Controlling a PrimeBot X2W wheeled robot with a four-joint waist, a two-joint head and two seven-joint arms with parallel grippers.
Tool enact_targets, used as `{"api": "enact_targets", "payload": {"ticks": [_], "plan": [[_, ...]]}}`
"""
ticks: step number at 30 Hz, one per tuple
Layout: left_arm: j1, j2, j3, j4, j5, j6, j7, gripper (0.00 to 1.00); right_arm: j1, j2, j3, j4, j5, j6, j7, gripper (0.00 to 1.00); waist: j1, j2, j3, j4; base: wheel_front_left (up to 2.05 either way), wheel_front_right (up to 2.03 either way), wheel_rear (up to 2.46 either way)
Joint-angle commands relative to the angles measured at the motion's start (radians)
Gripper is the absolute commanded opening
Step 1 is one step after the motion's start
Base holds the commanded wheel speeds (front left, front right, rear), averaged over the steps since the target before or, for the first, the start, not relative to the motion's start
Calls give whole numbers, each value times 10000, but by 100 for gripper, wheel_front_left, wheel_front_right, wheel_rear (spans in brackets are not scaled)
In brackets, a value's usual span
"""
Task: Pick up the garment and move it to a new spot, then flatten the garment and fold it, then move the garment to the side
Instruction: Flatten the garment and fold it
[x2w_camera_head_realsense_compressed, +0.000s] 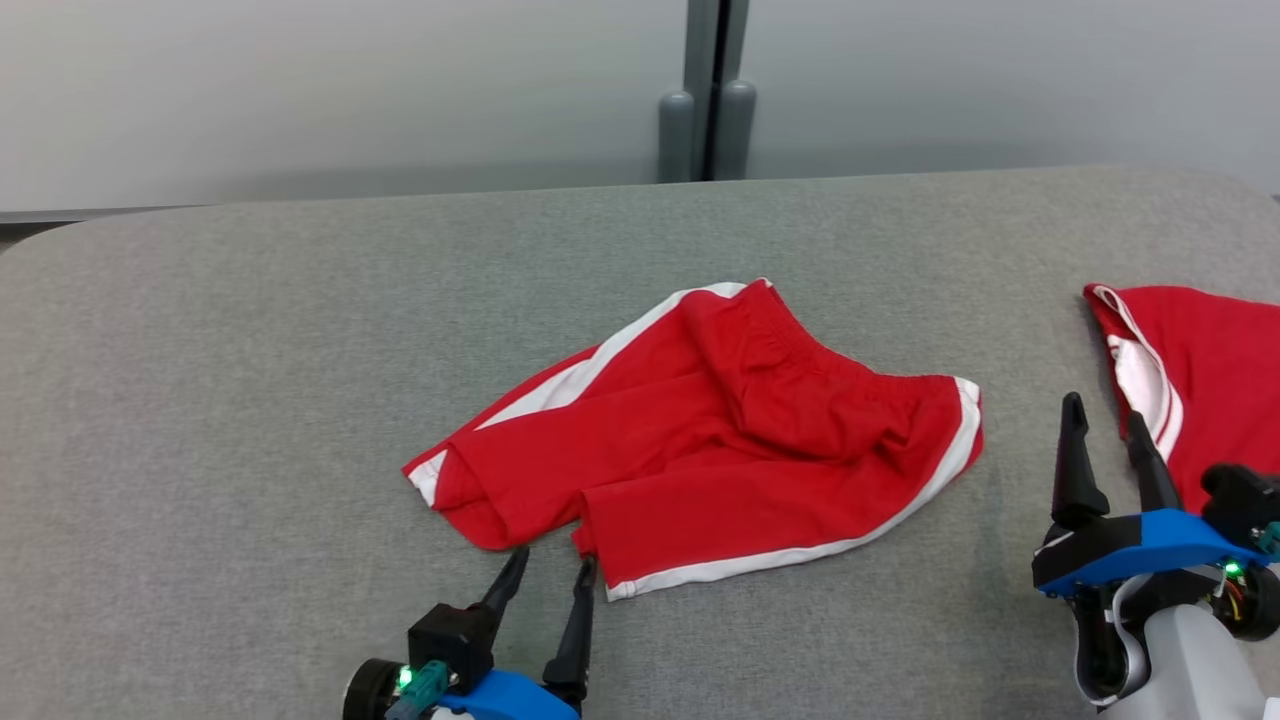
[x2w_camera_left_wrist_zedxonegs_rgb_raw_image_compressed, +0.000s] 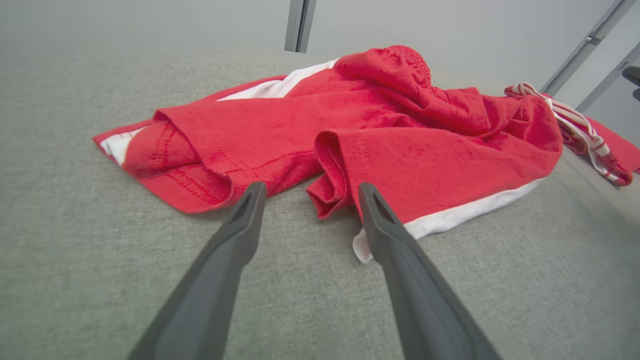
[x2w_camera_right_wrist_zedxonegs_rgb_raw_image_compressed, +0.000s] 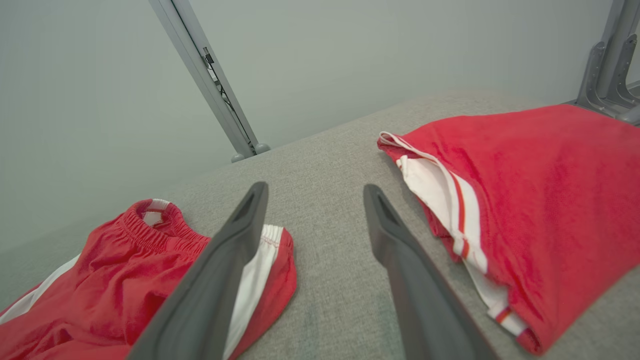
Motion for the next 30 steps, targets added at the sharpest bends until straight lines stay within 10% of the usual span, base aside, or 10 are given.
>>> {"api": "enact_targets", "payload": {"ticks": [1,15,17,30], "plan": [[-207,6,-92,41,-107,-77,-27,100,83,-24,108,-73,78,4,-52,100,0,0,6,-91,0,0,0],[-929,6,-1183,957,-1180,-584,-27,100,-156,-29,1153,-709,-12,4,-52,100,0,0,432,-701,0,0,0],[-1009,3,-1181,888,-1181,-587,-27,4,-128,-30,1161,-739,-116,4,-52,100,0,0,446,-722,0,0,0],[-766,7,966,-345,-548,144,-27,0,315,-29,1518,-853,-864,4,-53,100,0,0,290,-238,0,0,0]]}}
